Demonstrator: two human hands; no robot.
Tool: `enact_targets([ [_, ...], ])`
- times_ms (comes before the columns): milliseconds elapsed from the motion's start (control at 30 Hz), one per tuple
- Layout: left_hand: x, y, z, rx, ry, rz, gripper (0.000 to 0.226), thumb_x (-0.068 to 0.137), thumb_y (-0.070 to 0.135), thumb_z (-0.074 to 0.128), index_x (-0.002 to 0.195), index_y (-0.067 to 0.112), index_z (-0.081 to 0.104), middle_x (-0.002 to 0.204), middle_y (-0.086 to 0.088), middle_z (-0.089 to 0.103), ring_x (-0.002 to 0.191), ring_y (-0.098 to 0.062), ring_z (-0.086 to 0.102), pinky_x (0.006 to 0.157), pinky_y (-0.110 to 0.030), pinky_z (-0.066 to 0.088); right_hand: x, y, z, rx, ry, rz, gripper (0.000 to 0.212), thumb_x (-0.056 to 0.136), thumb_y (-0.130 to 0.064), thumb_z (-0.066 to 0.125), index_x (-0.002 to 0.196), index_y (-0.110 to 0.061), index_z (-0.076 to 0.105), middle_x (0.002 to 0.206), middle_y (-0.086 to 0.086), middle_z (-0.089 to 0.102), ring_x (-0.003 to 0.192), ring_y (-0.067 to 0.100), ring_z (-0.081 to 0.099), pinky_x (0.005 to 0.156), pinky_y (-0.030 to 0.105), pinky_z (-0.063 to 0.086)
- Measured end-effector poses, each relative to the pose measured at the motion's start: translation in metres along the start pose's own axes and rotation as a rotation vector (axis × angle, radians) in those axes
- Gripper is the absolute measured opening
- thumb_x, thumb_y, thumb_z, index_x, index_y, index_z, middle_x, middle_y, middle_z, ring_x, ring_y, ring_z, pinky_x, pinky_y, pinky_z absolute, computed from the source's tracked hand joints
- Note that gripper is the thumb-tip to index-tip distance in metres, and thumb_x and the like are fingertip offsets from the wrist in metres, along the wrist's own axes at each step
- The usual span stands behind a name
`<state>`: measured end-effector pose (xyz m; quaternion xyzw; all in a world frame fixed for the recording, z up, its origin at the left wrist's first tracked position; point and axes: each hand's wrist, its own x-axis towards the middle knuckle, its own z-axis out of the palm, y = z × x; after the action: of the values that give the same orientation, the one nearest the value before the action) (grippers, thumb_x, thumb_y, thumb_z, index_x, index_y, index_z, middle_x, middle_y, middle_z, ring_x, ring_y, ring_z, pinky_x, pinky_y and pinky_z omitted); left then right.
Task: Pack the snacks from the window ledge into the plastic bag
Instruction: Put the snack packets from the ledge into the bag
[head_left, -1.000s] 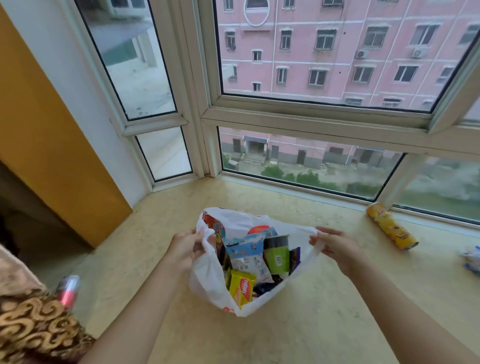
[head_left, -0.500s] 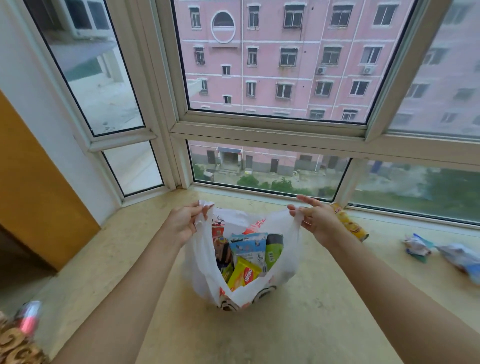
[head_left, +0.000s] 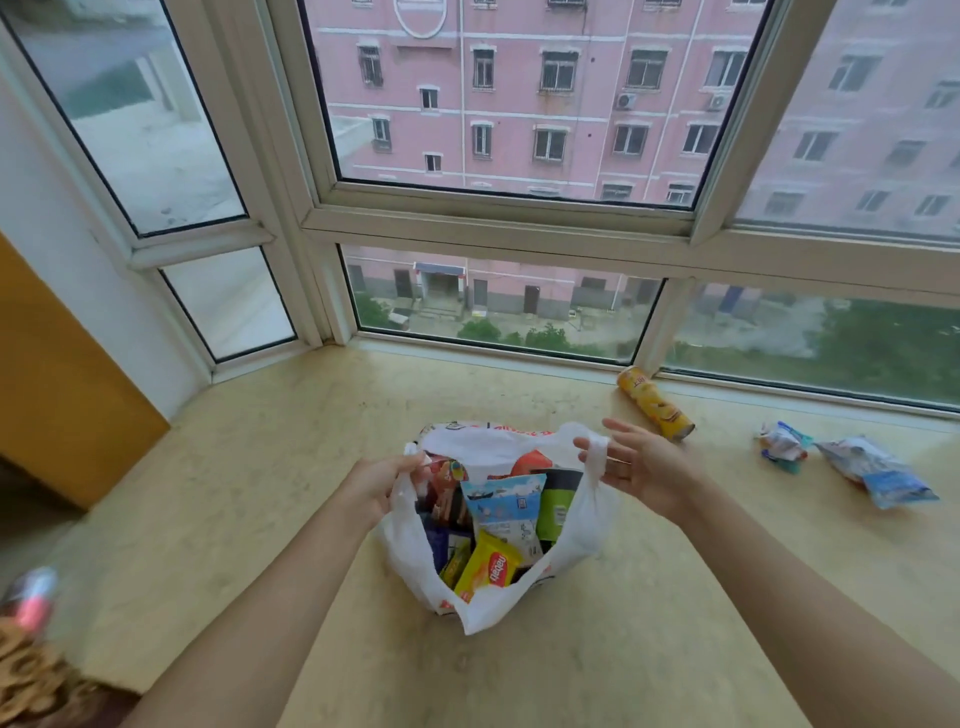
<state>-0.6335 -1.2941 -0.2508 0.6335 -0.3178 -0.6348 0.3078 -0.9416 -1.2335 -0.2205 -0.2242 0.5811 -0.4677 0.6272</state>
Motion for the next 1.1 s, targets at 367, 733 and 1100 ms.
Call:
enact_targets([
  [367, -0.041, -0.031, 0.001, 0.324, -0.038, -0.049, 0.076, 0.085, 0.067, 0.048, 0.138, 0.013, 0.048, 0.136, -0.011, 0.052, 0.123, -0.025, 0.050, 0.090, -0.030, 0.036, 0.001, 0.034, 0.025, -0.233, 0.056, -0.071, 0.044, 0.097, -0.024, 0.051, 0.139, -0.018, 0.042, 0.106, 0.010, 0.072, 0.100, 0.025, 0.067, 0.084, 0.035, 0.050],
  [733, -0.016, -0.002, 0.028, -0.004, -0.363, -0.215, 0.087, 0.091, 0.071, 0.023, 0.131, -0.003, 0.049, 0.105, -0.014, 0.072, 0.102, -0.024, 0.066, 0.077, -0.029, 0.048, -0.003, 0.023, 0.051, -0.130, 0.009, -0.140, 0.041, 0.099, -0.012, 0.046, 0.139, -0.017, 0.040, 0.099, 0.012, 0.074, 0.092, 0.025, 0.071, 0.073, 0.032, 0.056],
  [1100, -0.010, 0.054, 0.014, -0.096, -0.239, 0.044, 0.036, 0.102, 0.030, 0.040, 0.105, 0.004, 0.065, 0.066, -0.002, 0.069, 0.053, -0.012, 0.065, 0.049, -0.025, 0.053, 0.005, -0.029, 0.045, -0.220, 0.102, -0.290, 0.054, 0.088, 0.008, 0.054, 0.133, -0.019, 0.047, 0.096, 0.009, 0.073, 0.094, 0.024, 0.065, 0.079, 0.035, 0.051],
])
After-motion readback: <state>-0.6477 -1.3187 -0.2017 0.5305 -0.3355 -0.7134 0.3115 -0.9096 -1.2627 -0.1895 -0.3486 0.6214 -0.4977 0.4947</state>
